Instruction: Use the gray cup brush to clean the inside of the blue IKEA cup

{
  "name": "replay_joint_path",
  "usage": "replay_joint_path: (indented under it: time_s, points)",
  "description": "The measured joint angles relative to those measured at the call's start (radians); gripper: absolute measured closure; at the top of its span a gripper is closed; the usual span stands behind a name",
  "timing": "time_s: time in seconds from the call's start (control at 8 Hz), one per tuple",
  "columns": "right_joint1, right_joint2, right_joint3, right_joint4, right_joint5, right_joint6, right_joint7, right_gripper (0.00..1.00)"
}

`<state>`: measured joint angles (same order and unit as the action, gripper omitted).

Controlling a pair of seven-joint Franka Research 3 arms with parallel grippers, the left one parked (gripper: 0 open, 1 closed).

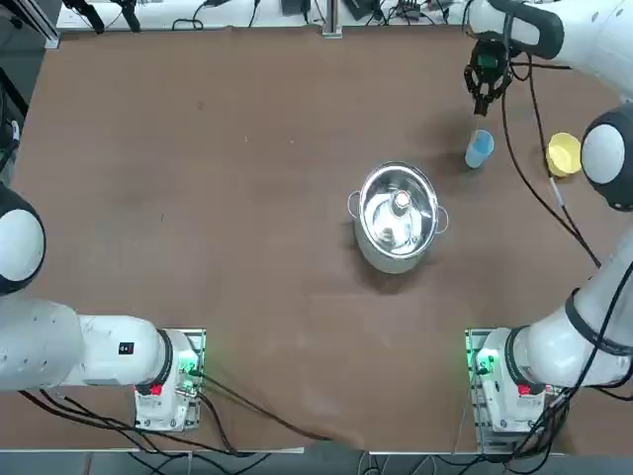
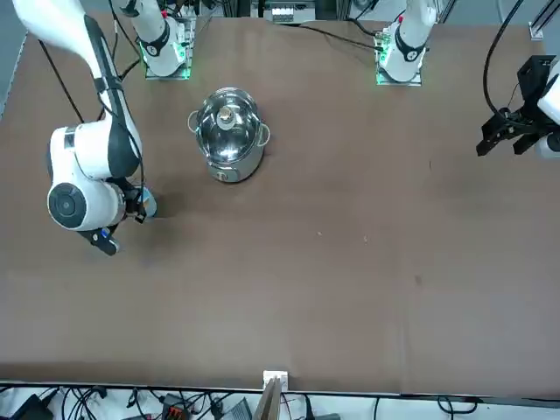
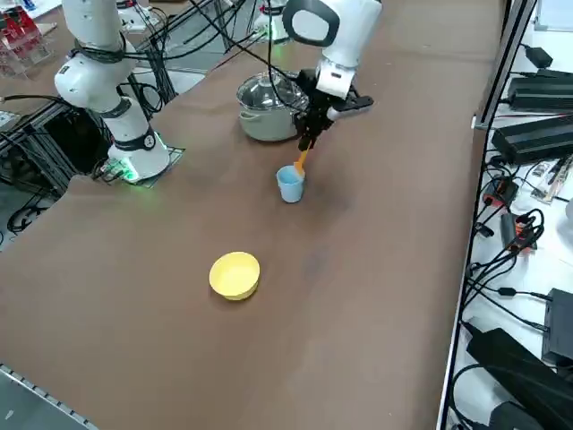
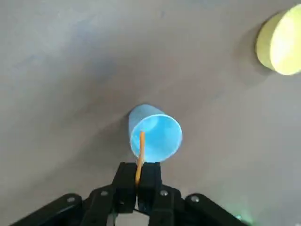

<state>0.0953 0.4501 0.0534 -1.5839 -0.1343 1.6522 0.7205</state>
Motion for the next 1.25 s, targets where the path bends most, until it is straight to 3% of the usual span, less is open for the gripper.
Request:
replay_joint_path:
  time_s: [0.25, 0.5, 1.0, 1.25]
  points:
    - [-0.005, -0.019, -0.005, 0.079, -0.081, -0.135, -0.052, 0.95]
    - [-0.013, -0.024, -0.015, 0.104, -0.233, -0.163, -0.142, 0.95]
    - [-0.09, 0.031, -0.029, 0.089, -0.493, -0.157, -0.228, 0.95]
    - [-0.124, 0.066, -0.032, 0.019, -0.566, -0.04, -0.223, 0.95]
